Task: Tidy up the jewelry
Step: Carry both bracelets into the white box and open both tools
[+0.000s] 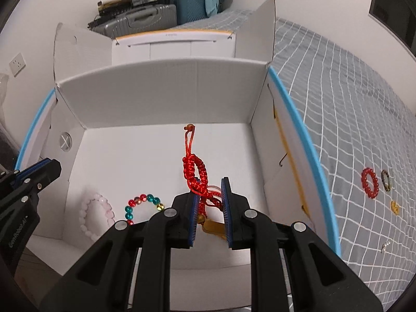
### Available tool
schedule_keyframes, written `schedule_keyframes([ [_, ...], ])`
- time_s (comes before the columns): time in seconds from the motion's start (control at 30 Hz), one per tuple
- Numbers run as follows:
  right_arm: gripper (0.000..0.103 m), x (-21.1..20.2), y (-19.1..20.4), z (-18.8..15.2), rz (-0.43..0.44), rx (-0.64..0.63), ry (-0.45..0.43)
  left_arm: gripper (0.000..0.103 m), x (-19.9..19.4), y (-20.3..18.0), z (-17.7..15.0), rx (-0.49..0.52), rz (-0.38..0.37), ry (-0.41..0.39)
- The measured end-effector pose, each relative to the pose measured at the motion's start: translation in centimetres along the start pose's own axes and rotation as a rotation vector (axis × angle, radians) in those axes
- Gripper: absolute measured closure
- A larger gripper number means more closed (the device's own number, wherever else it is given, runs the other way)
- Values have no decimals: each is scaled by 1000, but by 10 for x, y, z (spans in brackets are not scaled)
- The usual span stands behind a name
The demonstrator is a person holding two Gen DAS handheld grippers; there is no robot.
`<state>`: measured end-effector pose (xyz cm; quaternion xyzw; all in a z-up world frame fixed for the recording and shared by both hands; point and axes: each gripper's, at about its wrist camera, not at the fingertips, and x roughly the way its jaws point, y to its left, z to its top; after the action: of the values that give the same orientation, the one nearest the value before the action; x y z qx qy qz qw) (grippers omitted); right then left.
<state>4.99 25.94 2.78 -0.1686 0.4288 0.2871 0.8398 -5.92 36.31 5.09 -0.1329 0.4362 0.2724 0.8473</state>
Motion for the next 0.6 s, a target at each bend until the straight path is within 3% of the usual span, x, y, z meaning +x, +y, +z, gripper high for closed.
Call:
schedule_keyframes([
  [0.23,86,7,0,-3,15,4,26,89,6,2,-3,-4,3,17],
  [0.4,83,9,3,-3,20,-5,36,76,5,4,-3,-11,19,13],
  [0.47,77,9,3,-4,25,-2,36,68,4,5,-4,-15,24,11],
  [0.6,49,3,4,-4,39,-3,11,54,-1,9,-5,-30,31,-5],
])
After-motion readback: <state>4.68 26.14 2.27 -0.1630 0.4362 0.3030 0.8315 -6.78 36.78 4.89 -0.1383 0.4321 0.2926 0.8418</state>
